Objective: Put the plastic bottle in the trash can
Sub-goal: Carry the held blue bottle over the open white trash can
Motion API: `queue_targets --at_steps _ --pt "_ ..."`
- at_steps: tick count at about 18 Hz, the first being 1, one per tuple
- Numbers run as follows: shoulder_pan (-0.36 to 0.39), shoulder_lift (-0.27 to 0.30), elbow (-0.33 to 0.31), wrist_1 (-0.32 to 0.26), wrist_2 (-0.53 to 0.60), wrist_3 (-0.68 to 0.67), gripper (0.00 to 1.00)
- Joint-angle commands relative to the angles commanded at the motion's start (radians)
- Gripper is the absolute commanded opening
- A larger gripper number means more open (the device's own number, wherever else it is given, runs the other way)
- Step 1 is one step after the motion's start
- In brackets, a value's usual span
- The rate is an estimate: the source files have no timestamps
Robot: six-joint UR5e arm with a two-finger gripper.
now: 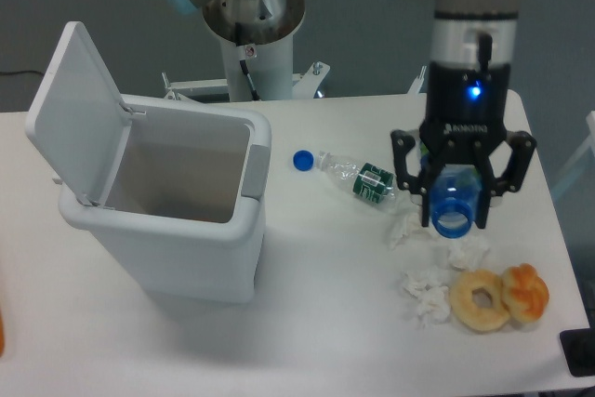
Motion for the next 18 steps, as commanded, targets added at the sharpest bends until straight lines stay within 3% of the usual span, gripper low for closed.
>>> queue_targets --at_steps 5,18 --pt "-0.048 0.063 -0.015 0.002 -0.002 -0.173 0.08" --pt "-0.290 0.083 -0.043 0.017 -0.003 -0.207 0.12"
